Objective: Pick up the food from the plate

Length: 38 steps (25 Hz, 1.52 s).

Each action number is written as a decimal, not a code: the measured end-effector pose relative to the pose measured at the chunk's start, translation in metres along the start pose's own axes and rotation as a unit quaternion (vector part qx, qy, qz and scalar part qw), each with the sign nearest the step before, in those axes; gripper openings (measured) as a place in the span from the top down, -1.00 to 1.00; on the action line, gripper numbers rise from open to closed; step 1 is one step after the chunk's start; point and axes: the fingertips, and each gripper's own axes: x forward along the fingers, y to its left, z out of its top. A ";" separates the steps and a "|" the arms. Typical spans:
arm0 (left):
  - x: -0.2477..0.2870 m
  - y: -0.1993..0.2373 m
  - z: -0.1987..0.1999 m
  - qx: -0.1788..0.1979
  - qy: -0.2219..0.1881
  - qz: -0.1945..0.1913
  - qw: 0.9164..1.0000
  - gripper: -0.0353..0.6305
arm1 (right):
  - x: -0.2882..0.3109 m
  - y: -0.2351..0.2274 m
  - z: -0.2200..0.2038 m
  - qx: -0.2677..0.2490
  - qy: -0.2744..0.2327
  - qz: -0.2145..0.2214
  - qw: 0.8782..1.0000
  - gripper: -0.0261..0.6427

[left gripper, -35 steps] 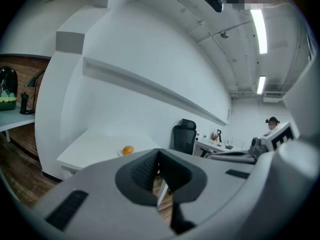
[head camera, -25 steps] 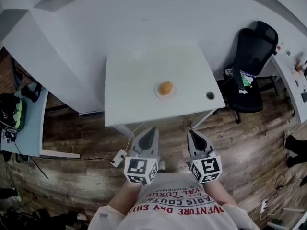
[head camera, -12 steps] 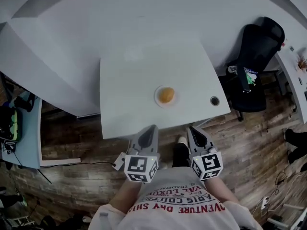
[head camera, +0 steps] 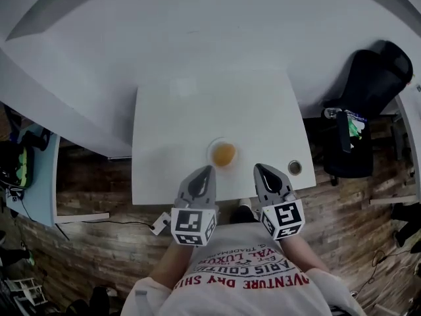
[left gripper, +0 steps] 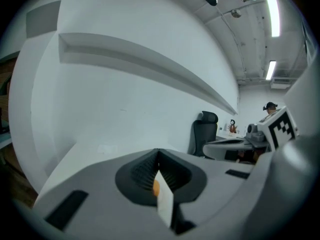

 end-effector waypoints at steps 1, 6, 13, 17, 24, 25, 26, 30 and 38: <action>0.011 0.001 0.001 -0.001 0.005 0.007 1.000 0.87 | 0.009 -0.009 0.002 -0.001 0.003 0.009 1.000 0.89; 0.058 0.003 0.001 -0.024 0.029 0.036 0.999 0.87 | 0.046 -0.045 0.005 -0.009 0.023 0.045 0.999 0.89; 0.097 0.011 -0.021 -0.043 0.074 0.061 0.994 0.87 | 0.078 -0.072 -0.016 0.001 0.057 0.084 0.995 0.89; 0.105 0.014 -0.031 -0.050 0.092 0.066 0.992 0.87 | 0.086 -0.077 -0.022 0.005 0.068 0.093 0.993 0.89; 0.114 0.020 -0.054 -0.044 0.136 0.040 0.989 0.87 | 0.096 -0.076 -0.033 0.008 0.094 0.086 0.992 0.89; 0.114 0.021 -0.062 -0.044 0.149 0.034 0.987 0.87 | 0.096 -0.074 -0.036 0.012 0.100 0.085 0.991 0.89; 0.114 0.021 -0.068 -0.044 0.160 0.028 0.986 0.87 | 0.097 -0.072 -0.039 0.017 0.107 0.083 0.991 0.89; 0.117 0.018 -0.090 -0.036 0.197 -0.005 0.980 0.63 | 0.101 -0.065 -0.052 0.028 0.126 0.082 0.988 0.89; 0.130 0.019 -0.137 0.006 0.264 -0.044 0.964 -0.29 | 0.104 -0.059 -0.090 0.056 0.180 0.076 0.979 0.89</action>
